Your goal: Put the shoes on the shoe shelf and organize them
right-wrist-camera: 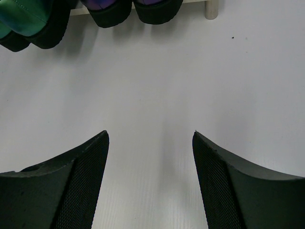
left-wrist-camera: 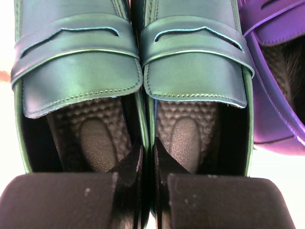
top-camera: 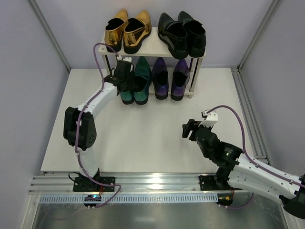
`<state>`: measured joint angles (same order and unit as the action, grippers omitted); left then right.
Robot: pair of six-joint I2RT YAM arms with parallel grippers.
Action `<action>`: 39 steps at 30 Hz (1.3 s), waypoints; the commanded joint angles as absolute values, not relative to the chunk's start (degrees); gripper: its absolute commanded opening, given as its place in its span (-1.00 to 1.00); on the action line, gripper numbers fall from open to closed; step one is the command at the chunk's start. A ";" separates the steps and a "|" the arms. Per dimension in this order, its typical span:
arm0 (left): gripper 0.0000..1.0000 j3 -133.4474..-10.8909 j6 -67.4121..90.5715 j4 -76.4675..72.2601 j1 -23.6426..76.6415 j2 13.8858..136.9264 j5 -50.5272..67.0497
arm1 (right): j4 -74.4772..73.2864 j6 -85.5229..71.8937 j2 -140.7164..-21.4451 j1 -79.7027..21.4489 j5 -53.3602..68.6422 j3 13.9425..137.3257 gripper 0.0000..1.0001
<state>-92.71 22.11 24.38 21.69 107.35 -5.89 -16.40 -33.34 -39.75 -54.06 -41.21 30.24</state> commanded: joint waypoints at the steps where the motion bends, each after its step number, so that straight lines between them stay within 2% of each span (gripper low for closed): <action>1: -0.99 -101.60 20.04 9.14 20.48 105.38 -5.10 | -16.17 -32.78 -39.29 -54.40 -42.98 30.15 0.45; 6: -0.99 -100.11 19.86 7.48 20.48 104.07 -2.99 | -16.08 -32.78 -39.64 -54.40 -43.07 30.15 0.45; 12: -1.00 -91.94 16.97 0.27 20.39 99.41 1.56 | -15.56 -32.61 -40.08 -54.40 -43.07 29.88 0.45; 28: -1.00 -101.42 4.22 7.73 18.20 108.54 2.90 | -16.08 -32.87 -41.39 -54.40 -42.98 30.23 0.45; 35: -1.00 -95.47 5.80 1.16 17.31 105.56 5.27 | -15.91 -32.70 -42.71 -54.40 -42.80 30.59 0.45; 39: -1.00 -92.20 7.73 -4.12 17.05 101.78 10.97 | -16.08 -32.87 -42.71 -54.40 -42.89 30.41 0.45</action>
<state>-91.24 6.94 15.44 17.63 109.34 3.38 -16.67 -33.15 -42.76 -54.06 -41.43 30.09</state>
